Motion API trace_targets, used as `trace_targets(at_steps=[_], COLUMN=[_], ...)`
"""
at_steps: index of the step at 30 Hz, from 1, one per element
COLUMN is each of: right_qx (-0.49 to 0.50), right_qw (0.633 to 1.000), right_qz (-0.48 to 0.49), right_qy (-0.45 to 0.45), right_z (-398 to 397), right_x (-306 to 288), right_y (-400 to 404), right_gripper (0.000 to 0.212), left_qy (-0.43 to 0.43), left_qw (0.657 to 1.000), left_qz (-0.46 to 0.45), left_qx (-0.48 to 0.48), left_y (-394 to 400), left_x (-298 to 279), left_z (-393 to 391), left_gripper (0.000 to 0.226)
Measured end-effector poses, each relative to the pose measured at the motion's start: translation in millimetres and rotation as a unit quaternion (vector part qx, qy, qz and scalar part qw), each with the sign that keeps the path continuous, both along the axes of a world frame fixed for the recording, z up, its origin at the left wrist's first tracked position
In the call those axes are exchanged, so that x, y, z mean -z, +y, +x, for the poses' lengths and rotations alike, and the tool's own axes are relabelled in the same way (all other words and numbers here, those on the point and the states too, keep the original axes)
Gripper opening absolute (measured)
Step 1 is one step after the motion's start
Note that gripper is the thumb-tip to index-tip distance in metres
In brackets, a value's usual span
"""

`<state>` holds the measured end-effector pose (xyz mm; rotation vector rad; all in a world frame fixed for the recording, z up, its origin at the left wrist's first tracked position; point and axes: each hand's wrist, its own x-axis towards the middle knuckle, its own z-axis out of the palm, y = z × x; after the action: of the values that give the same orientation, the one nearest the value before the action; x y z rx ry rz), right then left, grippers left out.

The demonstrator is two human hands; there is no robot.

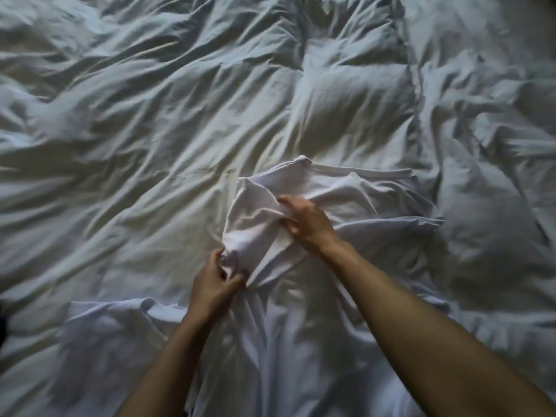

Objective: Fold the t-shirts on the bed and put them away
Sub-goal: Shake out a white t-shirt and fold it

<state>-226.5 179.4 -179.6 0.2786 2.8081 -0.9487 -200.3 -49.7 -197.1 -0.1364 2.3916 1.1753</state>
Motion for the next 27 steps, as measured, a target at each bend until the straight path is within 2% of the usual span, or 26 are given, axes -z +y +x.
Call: trace_targets(at_steps=[2, 3, 5, 6, 7, 9, 10, 12, 14, 16, 19, 22, 24, 27], right_qx=[0.058, 0.097, 0.191, 0.232, 0.268, 0.309, 0.311, 0.322, 0.337, 0.333, 0.359, 0.375, 0.323, 0.234], right_qw=[0.998, 0.994, 0.969, 0.951, 0.942, 0.949, 0.950, 0.942, 0.936, 0.937, 0.929, 0.915, 0.938, 0.963], right_qz=[-0.028, -0.014, 0.111, 0.146, 0.131, 0.023, -0.013, -0.052, -0.061, -0.057, -0.081, -0.145, -0.128, -0.123], right_qy=[0.020, 0.038, 0.112, 0.145, 0.152, 0.051, -0.015, -0.074, -0.084, -0.084, -0.045, 0.013, 0.000, -0.055], right_z=[-10, -7, 11, 25, 40, 60, 65, 66, 57, 51, 59, 87, 111, 148], right_x=[-6, -9, -13, -15, -18, -18, -12, -2, 4, 8, 13, 11, 11, 15], right_y=[8, 7, -2, -11, -23, -42, -48, -51, -50, -51, -53, -58, -69, -93], right_gripper=[0.054, 0.055, 0.052, 0.047, 0.044, 0.048, 0.056, 0.062, 0.046, 0.025, 0.018, 0.024, 0.030, 0.024], left_qy=[0.016, 0.038, 0.169, 0.239, 0.277, 0.255, 0.218, 0.185, 0.191, 0.194, 0.157, 0.159, 0.181, 0.151], left_qw=[0.998, 0.997, 0.977, 0.957, 0.946, 0.951, 0.957, 0.955, 0.959, 0.965, 0.972, 0.956, 0.940, 0.945], left_qz=[-0.010, -0.033, -0.131, -0.159, -0.159, -0.141, -0.149, -0.185, -0.159, -0.104, -0.140, -0.214, -0.254, -0.261], left_qx=[-0.059, -0.066, -0.005, 0.031, 0.060, 0.103, 0.117, 0.138, 0.137, 0.139, 0.102, 0.126, 0.137, 0.127], left_y=[-4, -4, 3, 9, 16, 33, 41, 51, 55, 55, 43, 19, 5, -3], left_x=[3, 1, -4, -8, -12, -17, -17, -8, 0, 5, 4, 4, 8, 3], left_z=[-3, 0, 9, 17, 25, 33, 36, 37, 42, 53, 74, 94, 106, 123], left_gripper=[0.033, 0.031, 0.045, 0.049, 0.048, 0.046, 0.049, 0.044, 0.022, 0.020, 0.049, 0.075, 0.086, 0.094])
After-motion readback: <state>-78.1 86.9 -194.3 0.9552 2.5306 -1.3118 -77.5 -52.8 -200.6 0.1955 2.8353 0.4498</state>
